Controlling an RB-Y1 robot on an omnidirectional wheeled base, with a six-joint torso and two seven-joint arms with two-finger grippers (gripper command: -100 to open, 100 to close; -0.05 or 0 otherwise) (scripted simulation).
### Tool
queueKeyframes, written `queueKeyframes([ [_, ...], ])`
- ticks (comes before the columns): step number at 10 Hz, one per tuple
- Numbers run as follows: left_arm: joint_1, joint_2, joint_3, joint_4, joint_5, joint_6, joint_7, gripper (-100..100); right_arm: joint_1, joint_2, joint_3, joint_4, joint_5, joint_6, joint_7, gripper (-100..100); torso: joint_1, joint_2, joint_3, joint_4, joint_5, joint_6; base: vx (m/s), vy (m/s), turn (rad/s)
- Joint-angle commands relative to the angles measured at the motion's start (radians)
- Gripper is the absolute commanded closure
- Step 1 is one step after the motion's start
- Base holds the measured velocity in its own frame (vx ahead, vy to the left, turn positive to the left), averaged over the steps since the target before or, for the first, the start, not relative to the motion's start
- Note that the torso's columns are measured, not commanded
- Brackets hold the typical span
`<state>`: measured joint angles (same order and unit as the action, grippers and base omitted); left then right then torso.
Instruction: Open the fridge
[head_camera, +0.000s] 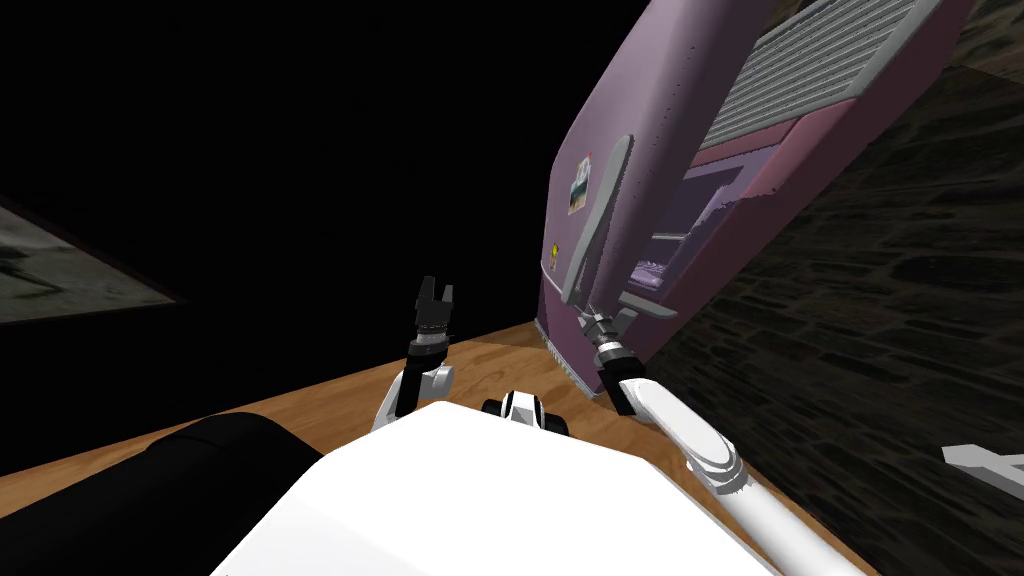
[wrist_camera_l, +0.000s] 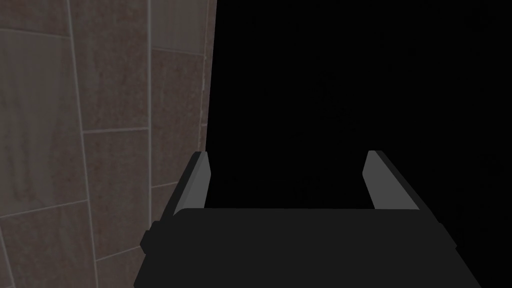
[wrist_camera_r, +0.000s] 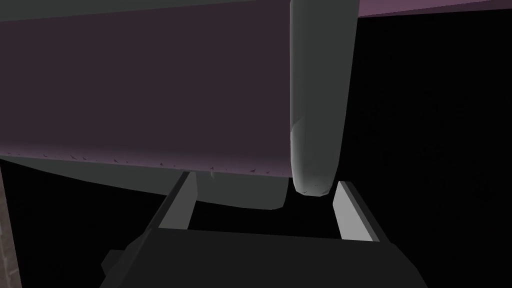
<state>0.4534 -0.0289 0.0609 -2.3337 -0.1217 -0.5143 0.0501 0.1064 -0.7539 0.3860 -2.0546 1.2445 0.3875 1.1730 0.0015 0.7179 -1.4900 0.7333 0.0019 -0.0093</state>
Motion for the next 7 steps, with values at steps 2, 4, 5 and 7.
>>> queueKeyframes([
  [2, 0.0, 0.0, 0.0, 0.0, 0.0, 0.0, 0.0, 0, -0.052, 0.055, -0.025, 0.054, 0.027, 0.02, 0.009, 100, -0.009, 0.007, 0.005, 0.001, -0.003, 0.005, -0.064, 0.16, -0.03],
  [4, 0.0, 0.0, 0.0, 0.0, 0.0, 0.0, 0.0, 0, -0.076, 0.058, -0.025, 0.104, 0.027, 0.02, 0.009, 100, -0.001, 0.012, 0.008, 0.006, 0.0, 0.004, -0.066, 0.135, -0.012],
  [5, 0.0, 0.0, 0.0, 0.0, 0.0, 0.0, 0.0, 0, -0.116, 0.11, -0.046, 0.142, 0.058, 0.029, 0.01, 100, -0.004, 0.008, 0.006, 0.006, 0.0, 0.004, -0.062, 0.137, -0.003],
  [7, 0.0, 0.0, 0.0, 0.0, 0.0, 0.0, 0.0, 0, -0.149, 0.112, -0.046, 0.195, 0.058, 0.029, 0.01, 100, 0.005, 0.009, 0.006, 0.008, 0.003, 0.002, -0.042, 0.117, -0.012],
])
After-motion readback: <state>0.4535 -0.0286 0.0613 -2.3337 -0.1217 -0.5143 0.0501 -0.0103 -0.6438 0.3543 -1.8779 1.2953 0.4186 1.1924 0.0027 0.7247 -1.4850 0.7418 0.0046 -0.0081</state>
